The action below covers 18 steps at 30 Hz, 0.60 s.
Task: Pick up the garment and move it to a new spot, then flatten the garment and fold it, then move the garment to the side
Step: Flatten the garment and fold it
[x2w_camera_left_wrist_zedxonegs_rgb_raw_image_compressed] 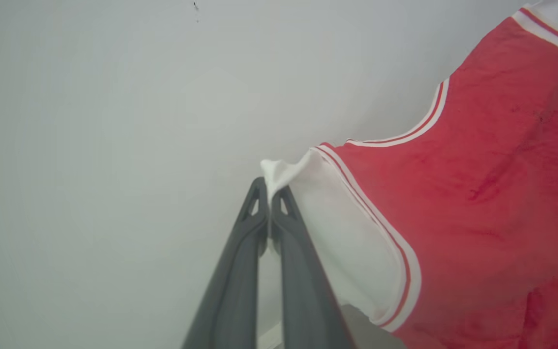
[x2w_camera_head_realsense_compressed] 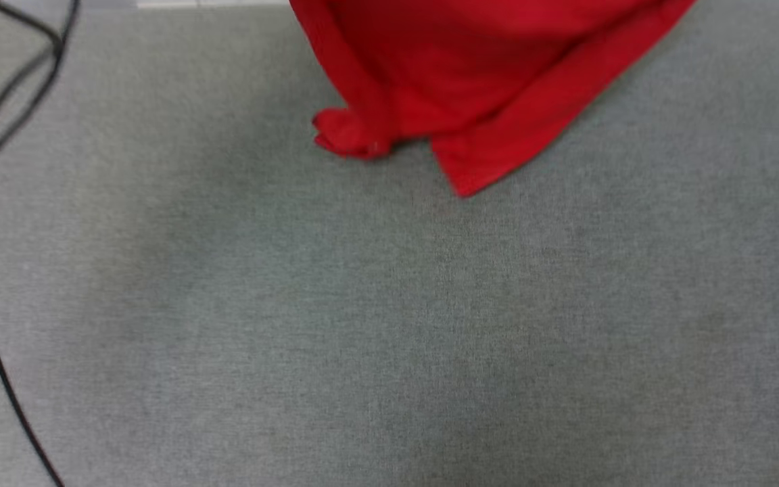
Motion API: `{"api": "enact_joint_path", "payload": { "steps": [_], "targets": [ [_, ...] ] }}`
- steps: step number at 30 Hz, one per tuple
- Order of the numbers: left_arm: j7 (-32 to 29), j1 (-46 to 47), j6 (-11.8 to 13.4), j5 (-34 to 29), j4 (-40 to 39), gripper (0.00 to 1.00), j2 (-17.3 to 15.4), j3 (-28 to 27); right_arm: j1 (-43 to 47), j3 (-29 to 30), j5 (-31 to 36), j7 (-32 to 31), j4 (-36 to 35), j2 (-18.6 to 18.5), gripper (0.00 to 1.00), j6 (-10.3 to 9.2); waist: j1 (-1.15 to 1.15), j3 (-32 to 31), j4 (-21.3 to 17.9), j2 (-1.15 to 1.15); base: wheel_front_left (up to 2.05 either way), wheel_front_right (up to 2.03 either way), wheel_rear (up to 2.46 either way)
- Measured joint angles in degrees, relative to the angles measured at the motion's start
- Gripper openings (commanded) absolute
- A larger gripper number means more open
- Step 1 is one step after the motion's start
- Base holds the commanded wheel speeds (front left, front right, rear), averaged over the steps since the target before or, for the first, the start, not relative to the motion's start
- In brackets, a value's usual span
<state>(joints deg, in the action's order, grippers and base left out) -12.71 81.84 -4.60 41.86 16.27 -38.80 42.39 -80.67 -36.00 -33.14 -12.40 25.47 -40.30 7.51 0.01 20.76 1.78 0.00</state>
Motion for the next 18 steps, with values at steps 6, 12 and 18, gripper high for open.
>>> {"api": "enact_joint_path", "payload": {
  "steps": [6, 12, 18],
  "targets": [
    [3.66, 13.08, -1.37, -3.11, 8.78, 0.0, 3.75, -0.92, -13.17, 1.33, 8.39, 3.5, 8.22, 5.63, 0.0, 0.0, 0.0, 5.38, -0.73, 0.0, 0.0, 0.0, 0.0],
    [7.6, 23.27, -2.25, -4.34, 14.46, 0.0, 5.06, -1.81, -24.44, 6.11, 17.14, 10.06, 16.14, 10.0, 0.0, 0.0, 0.0, 9.28, -1.44, 0.0, 0.0, 0.0, 0.0],
    [10.95, 26.92, -2.72, -3.15, 18.82, 0.0, 4.49, -1.64, -28.78, 8.18, 22.24, 14.59, 22.2, 14.55, 0.0, 0.0, 0.0, 11.01, -1.94, 0.0, 0.0, 0.0, 0.0]
  ]
}}
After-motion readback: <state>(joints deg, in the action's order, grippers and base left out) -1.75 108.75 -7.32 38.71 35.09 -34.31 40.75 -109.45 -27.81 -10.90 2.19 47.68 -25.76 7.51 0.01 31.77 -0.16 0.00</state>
